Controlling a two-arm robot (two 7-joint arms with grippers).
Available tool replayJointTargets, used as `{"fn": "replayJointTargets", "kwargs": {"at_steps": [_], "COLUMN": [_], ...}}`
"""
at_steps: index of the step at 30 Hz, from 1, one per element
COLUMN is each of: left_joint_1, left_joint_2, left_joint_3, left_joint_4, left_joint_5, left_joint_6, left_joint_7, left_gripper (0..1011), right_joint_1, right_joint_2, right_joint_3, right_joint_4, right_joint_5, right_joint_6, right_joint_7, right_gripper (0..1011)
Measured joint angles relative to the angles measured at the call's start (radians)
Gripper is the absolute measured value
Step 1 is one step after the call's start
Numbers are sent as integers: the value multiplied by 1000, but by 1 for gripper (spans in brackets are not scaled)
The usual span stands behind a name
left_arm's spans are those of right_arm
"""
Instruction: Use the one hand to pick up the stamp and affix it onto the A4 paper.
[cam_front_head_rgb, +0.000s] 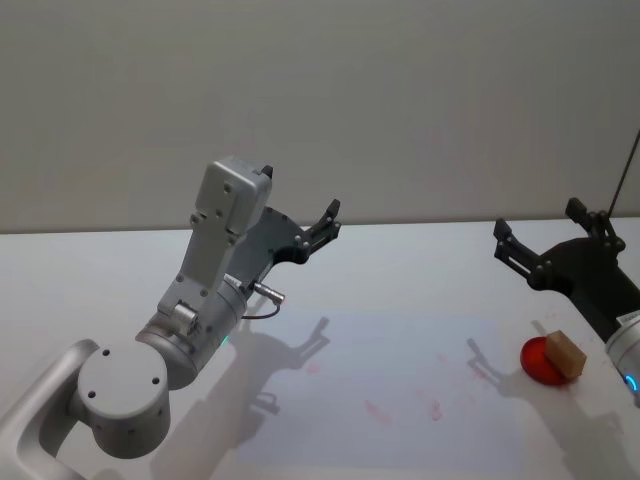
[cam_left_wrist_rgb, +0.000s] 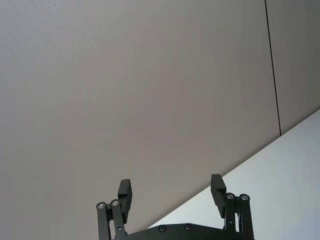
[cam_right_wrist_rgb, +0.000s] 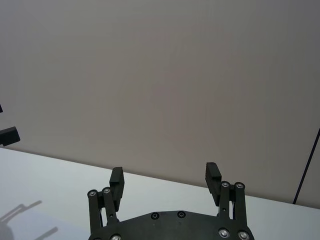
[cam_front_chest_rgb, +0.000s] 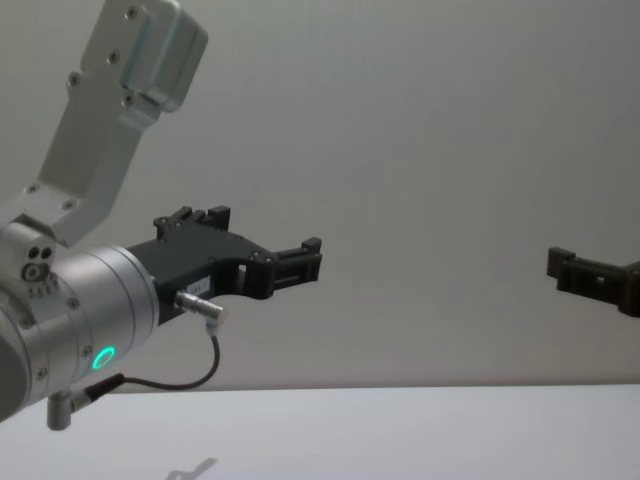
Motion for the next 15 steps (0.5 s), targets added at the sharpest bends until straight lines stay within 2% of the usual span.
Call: {"fn": "replayJointTargets", "kwargs": {"at_steps": [15], "left_joint_1": [0], "left_joint_2": [0], "left_joint_3": [0], "left_joint_4": [0], "left_joint_5": [0], "left_joint_6": [0], "left_joint_7": [0], "left_gripper": [1001], "right_joint_1": [0], "right_joint_2": [2], "right_joint_3": [3], "right_joint_4": [1], "right_joint_5": [0], "right_joint_6": [-3], "right_joint_7": [2], "right_gripper": [1001]}}
